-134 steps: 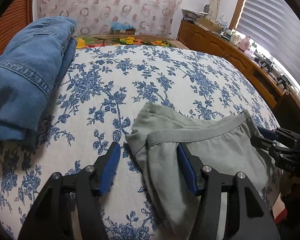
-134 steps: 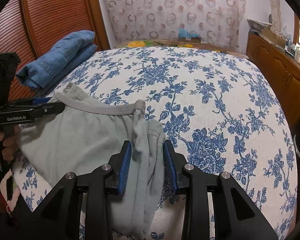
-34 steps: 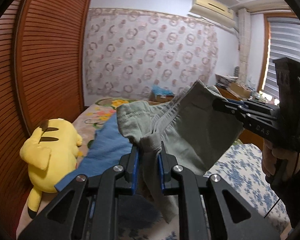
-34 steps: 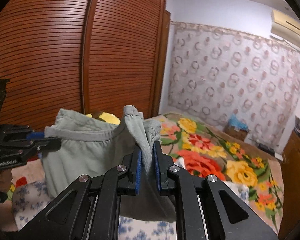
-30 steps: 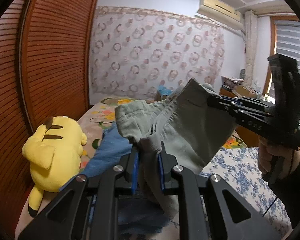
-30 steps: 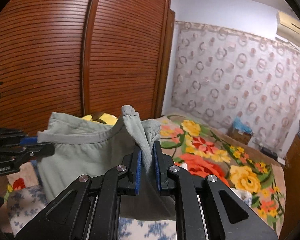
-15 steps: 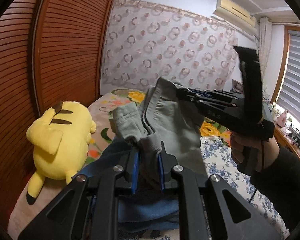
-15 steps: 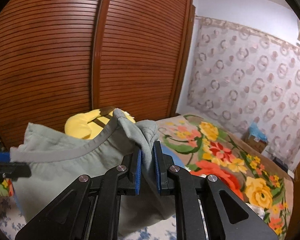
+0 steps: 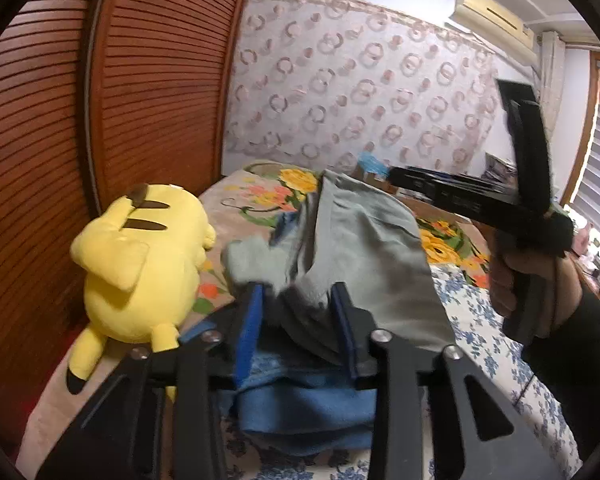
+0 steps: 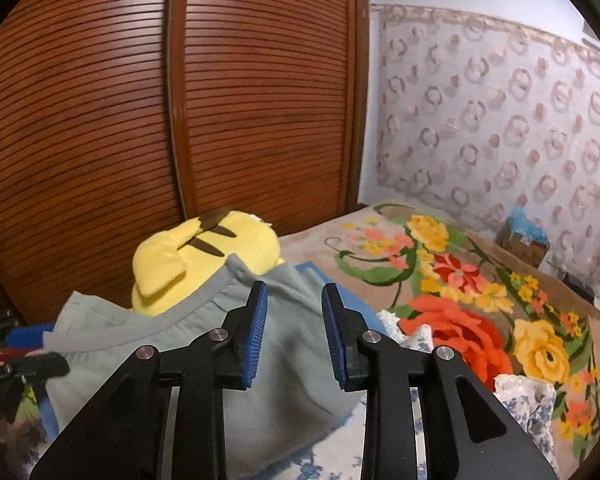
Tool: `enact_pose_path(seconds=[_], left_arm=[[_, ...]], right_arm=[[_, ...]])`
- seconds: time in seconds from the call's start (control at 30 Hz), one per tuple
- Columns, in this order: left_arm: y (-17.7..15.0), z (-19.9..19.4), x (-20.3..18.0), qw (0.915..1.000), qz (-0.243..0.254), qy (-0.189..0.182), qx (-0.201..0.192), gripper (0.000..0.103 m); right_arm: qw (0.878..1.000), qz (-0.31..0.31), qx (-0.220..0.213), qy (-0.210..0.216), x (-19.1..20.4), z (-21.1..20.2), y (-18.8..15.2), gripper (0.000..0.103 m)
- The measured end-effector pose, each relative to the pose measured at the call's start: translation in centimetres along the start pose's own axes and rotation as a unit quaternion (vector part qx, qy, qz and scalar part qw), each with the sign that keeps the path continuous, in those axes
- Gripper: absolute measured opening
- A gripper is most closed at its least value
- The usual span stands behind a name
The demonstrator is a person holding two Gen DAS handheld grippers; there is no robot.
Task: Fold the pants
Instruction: 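Lower the shirt onto the jeans stack and open both grippers, then press the shirt flat onto the jeans with both open grippers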
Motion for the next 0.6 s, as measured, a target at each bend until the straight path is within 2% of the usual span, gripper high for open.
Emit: enact_pose_path(seconds=[0.13, 0.4, 0.5, 0.6], left_arm=[[0.6, -0.3, 0.0, 1.0, 0.006, -0.001, -0.005, 0.043], [1.2, 0.4, -1.9, 0.999, 0.04, -0.017, 0.003, 0.047], [0.3, 1.6, -2.0, 0.9984, 0.051, 0.004, 0.024, 0.047], [-0.3, 2.2, -1.4, 0.9986, 0.042, 0.008, 0.032, 0.047]], right_arm=[[1.0, 0.012, 0.009, 0.018, -0.9, -1.2, -0.8, 0.028], [0.998, 0.019, 0.044, 0.035, -1.2, -1.1, -3.4, 0.027], [0.998, 0.029, 0.053, 0.033, -1.5, -0.4, -3.8, 0.027], [0.997, 0.037, 0.058, 0.024, -2.1, 0.2, -4.0, 0.027]])
Point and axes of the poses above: each gripper's, at about its wrist camera, not at the fingertips, and z roughly the way its jaws point, x to its left, y to its top, the point moved 4 cm from there along z, roughly the way its jaws point, and after that the axes turned 6 degrees about z, right-handed, at the moved point
